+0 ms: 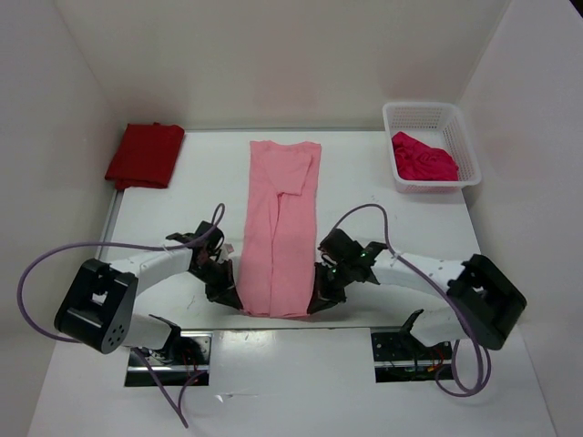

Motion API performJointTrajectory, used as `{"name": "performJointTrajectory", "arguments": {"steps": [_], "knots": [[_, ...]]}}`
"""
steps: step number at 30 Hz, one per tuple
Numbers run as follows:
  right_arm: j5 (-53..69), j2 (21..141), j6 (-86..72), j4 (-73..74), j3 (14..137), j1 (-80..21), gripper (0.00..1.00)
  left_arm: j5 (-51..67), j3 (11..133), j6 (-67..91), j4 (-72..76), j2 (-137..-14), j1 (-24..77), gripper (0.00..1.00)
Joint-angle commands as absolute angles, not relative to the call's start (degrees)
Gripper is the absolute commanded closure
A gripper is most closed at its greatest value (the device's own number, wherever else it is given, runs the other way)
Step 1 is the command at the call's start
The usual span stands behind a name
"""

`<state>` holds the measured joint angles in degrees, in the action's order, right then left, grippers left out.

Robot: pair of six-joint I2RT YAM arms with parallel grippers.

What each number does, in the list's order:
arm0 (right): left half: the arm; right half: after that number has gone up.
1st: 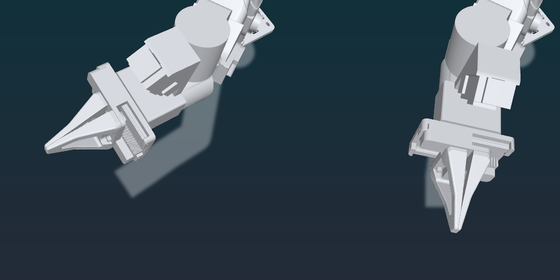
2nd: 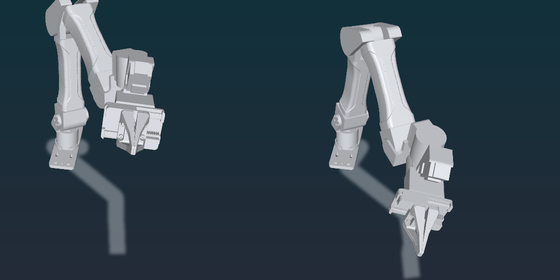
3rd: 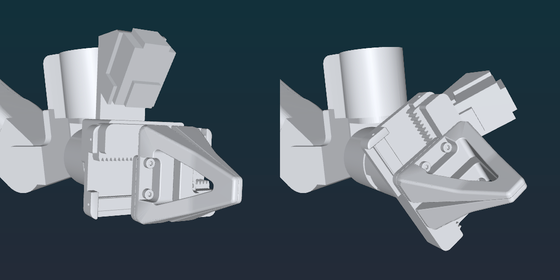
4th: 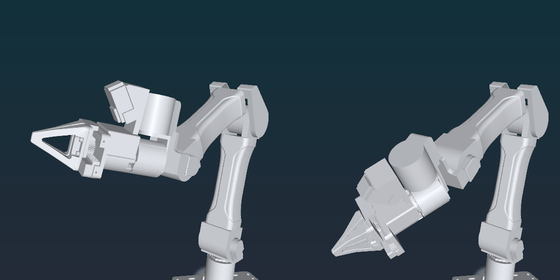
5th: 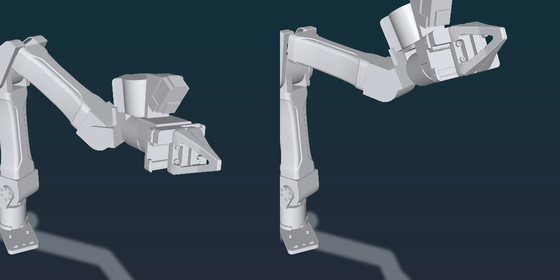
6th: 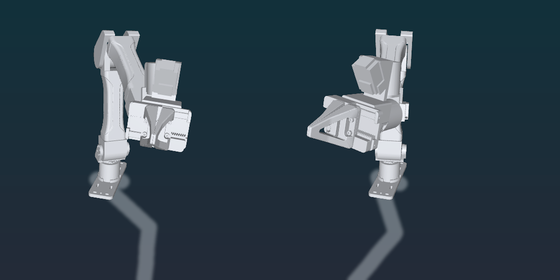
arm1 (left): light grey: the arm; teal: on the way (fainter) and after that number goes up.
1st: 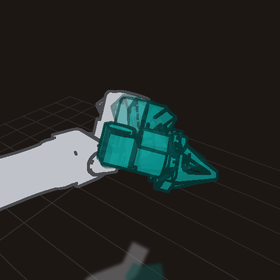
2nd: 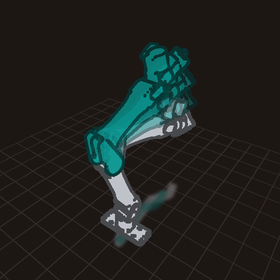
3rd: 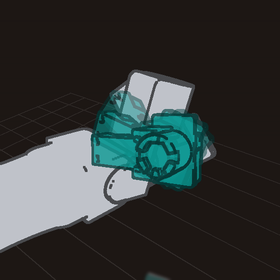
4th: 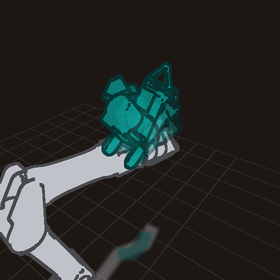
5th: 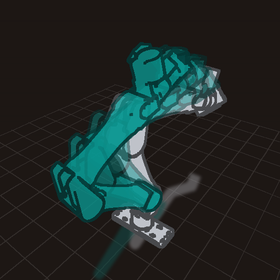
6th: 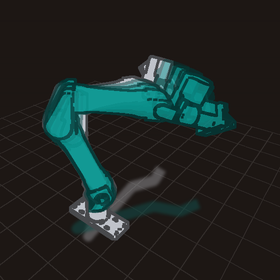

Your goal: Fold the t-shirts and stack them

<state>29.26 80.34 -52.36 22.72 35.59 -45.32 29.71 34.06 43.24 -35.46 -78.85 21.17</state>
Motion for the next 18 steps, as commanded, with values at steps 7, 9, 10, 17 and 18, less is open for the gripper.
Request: {"name": "performJointTrajectory", "arguments": {"steps": [7,9,10,17,18], "knots": [[27.96,74.53,-47.74,36.03,45.87,-40.81,1.00,29.88,50.32,36.29,-45.27,-78.83,17.95,1.00],[26.11,76.72,-43.43,36.74,49.91,-37.55,1.00,29.88,52.99,37.35,-41.95,-79.45,16.01,1.00],[25.58,78.56,-42.03,36.74,52.62,-34.22,1.00,29.88,54.39,38.40,-40.53,-79.45,13.65,1.00],[20.21,92.08,-33.14,32.09,64.23,-24.35,1.00,24.88,60.11,41.56,-28.07,-87.18,10.28,1.00],[20.21,93.41,-32.44,31.30,66.77,-23.65,1.00,23.57,61.86,42.27,-26.47,-89.36,10.28,1.00]]}}
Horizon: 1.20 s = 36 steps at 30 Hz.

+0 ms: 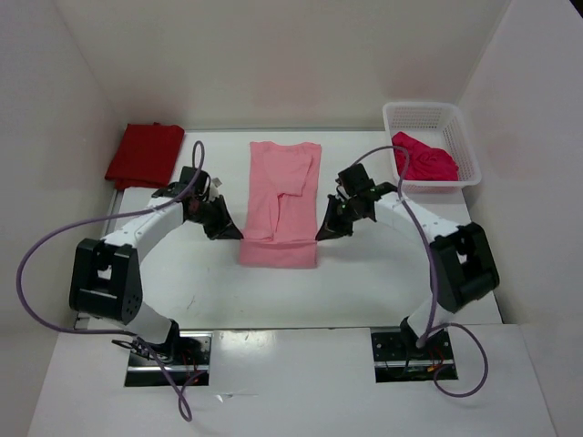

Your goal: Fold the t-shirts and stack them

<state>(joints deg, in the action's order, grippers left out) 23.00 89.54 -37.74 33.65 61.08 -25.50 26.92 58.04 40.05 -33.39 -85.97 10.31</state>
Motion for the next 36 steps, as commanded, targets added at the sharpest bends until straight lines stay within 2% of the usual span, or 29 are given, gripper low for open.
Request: {"name": "performJointTrajectory", "arguments": {"steps": [1,8,15,17,18,21,22,23,25,29,30,31,32,35,36], "knots": [[20.21,96.04,-32.43,31.29,68.19,-22.51,1.00,22.77,62.92,43.32,-25.06,-90.69,10.28,1.00],[17.84,106.78,-28.84,31.82,82.34,-19.96,1.00,19.25,75.40,45.70,-17.85,-103.70,10.28,0.99],[17.31,114.87,-28.30,29.63,87.09,-16.96,1.00,17.49,83.93,44.47,-17.32,-114.60,10.28,0.96],[17.84,116.79,-27.78,29.62,87.71,-16.96,0.96,16.45,84.46,44.47,-16.70,-115.92,9.76,0.93],[17.84,117.33,-27.77,29.62,88.58,-16.96,0.93,16.44,84.46,44.47,-16.70,-116.54,9.76,0.91],[17.84,118.56,-27.25,29.62,90.96,-16.44,0.81,15.82,84.46,46.31,-14.52,-115.59,9.15,0.71],[17.84,118.56,-27.25,30.49,92.36,-16.44,0.72,16.43,82.72,46.84,-13.54,-114.62,8.62,0.64],[17.84,118.56,-27.25,30.50,92.37,-16.44,0.68,17.39,81.66,48.06,-11.36,-113.22,8.61,0.51],[17.84,115.41,-27.25,31.11,92.37,-16.44,0.62,17.40,79.03,48.60,-9.41,-107.25,8.00,0.46],[17.32,109.08,-27.77,31.11,88.60,-16.44,0.56,17.31,70.24,50.71,-5.98,-95.66,8.00,0.49],[17.31,107.42,-27.77,31.11,87.03,-16.96,0.59,17.31,67.18,51.23,-5.98,-94.67,10.26,0.52],[17.31,106.88,-27.77,31.11,86.49,-18.09,0.66,17.84,65.76,51.24,-5.98,-94.05,11.59,0.54],[17.31,106.88,-26.99,31.11,86.48,-18.98,0.83,18.62,64.44,51.24,-5.37,-93.52,12.91,0.54],[17.31,109.68,-26.46,31.73,85.96,-23.89,1.00,19.24,59.07,52.64,-2.56,-94.65,17.57,0.55],[17.31,110.73,-26.46,31.73,87.18,-25.04,1.00,19.25,58.37,52.65,-2.55,-95.27,18.10,0.56]]}}
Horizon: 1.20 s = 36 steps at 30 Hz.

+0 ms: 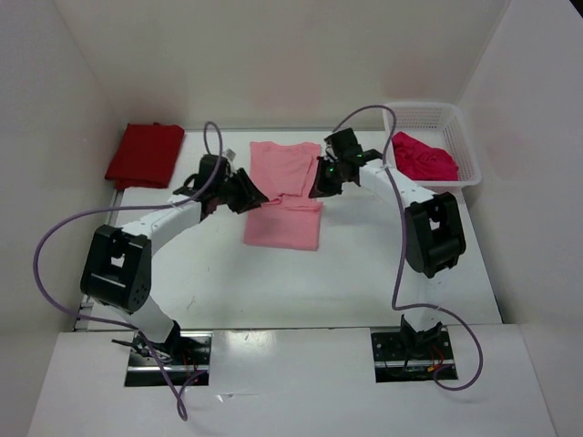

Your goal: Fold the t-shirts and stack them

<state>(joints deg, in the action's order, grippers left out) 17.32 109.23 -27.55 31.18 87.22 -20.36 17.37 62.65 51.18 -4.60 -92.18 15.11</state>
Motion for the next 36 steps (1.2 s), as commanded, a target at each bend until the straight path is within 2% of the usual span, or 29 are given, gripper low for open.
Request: {"name": "performJointTrajectory", "arguments": {"steps": [1,6,14,20,26,30,34,36], "knots": [[17.31,113.00,-26.46,31.73,87.80,-26.88,1.00,19.25,58.36,52.65,-1.77,-95.88,18.63,0.56],[17.92,118.12,-28.30,30.94,93.33,-30.31,0.99,17.58,57.04,51.25,-1.05,-97.91,18.63,0.57],[13.28,125.41,-29.88,30.24,97.99,-32.95,0.98,16.26,46.85,52.73,1.41,-96.23,18.63,0.57],[4.32,128.31,-31.55,26.46,98.00,-32.96,0.98,15.38,44.65,52.03,-1.23,-97.47,18.63,0.56],[-2.45,127.09,-35.50,15.12,92.72,-32.96,0.98,16.43,42.45,52.03,-1.23,-95.02,18.63,0.54],[-10.88,129.63,-33.93,15.20,101.66,-32.96,0.98,16.44,41.92,51.50,-2.55,-92.73,18.63,0.53],[-13.36,138.05,-31.90,24.92,122.36,-31.82,0.98,17.05,42.45,51.50,-4.13,-91.49,18.63,0.53],[-13.36,138.60,-30.24,27.85,127.68,-31.82,0.98,17.05,42.45,51.50,-5.79,-89.04,18.63,0.52]]}}
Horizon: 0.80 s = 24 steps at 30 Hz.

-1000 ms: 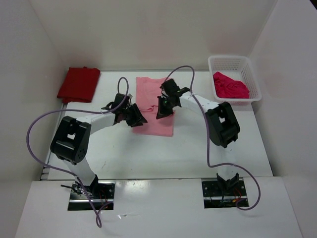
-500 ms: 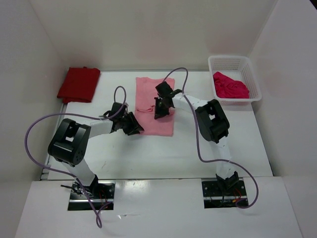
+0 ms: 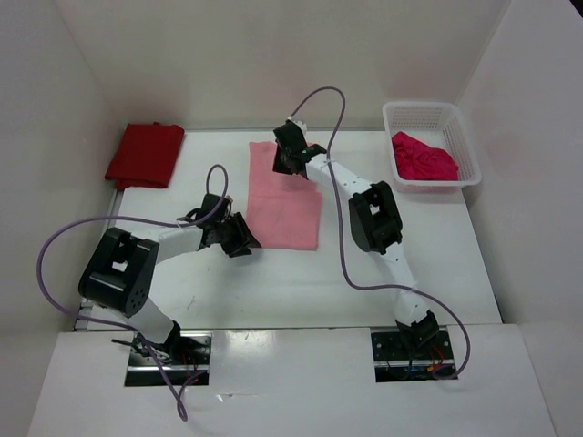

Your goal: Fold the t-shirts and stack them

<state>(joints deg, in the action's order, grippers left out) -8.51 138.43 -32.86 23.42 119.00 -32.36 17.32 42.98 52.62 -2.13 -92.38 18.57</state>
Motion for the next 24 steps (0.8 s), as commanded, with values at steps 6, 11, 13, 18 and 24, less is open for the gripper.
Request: {"name": "performJointTrajectory", "arguments": {"steps": [6,11,13,18,24], "knots": [[-4.15,123.16,-29.09,27.87,107.48,-31.82,0.98,16.00,44.82,51.50,-8.17,-81.66,16.44,0.49],[9.80,104.70,-33.82,22.16,79.26,-29.62,1.00,15.37,43.77,51.50,-7.38,-82.61,13.71,0.49],[12.99,100.22,-35.41,20.66,70.81,-29.09,1.00,15.91,43.24,51.50,-6.50,-85.60,13.18,0.49],[14.67,93.87,-39.11,17.50,58.30,-28.04,0.67,15.91,44.30,50.98,-4.48,-91.74,12.66,0.49],[16.87,94.65,-40.78,14.07,53.62,-27.51,0.50,17.14,47.46,48.87,-3.96,-98.09,12.66,0.52]]}}
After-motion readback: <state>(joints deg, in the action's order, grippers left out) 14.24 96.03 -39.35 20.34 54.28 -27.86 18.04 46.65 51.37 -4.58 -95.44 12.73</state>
